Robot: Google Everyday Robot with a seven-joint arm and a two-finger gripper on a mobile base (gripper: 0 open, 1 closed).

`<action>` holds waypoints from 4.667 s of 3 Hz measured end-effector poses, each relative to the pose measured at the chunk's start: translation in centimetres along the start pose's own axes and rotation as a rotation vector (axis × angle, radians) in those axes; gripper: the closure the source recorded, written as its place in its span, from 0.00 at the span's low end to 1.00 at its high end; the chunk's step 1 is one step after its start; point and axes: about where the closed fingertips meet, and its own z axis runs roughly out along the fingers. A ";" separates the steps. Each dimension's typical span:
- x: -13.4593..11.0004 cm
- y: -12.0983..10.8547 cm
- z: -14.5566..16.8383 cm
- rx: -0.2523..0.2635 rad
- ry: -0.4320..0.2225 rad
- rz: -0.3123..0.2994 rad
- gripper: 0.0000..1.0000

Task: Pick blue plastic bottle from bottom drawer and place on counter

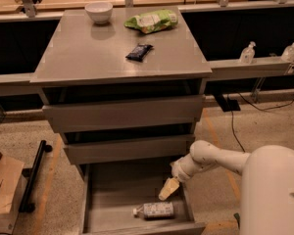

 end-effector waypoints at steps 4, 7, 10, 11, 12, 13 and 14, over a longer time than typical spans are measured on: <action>6.8 -1.7 10.0 0.019 0.170 -0.080 0.00; 10.5 -4.3 18.6 -0.003 0.182 -0.049 0.00; 10.9 -3.6 20.3 -0.047 0.183 -0.029 0.62; 10.7 -3.5 20.0 -0.046 0.180 -0.030 0.93; 8.6 -1.9 17.3 -0.031 0.133 -0.062 1.00; 6.8 0.0 13.7 -0.065 0.129 -0.073 1.00; 7.0 3.2 10.0 -0.174 0.142 -0.052 1.00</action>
Offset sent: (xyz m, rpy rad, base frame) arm -0.0040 -0.0104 -0.1202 -0.1323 -0.0081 0.0581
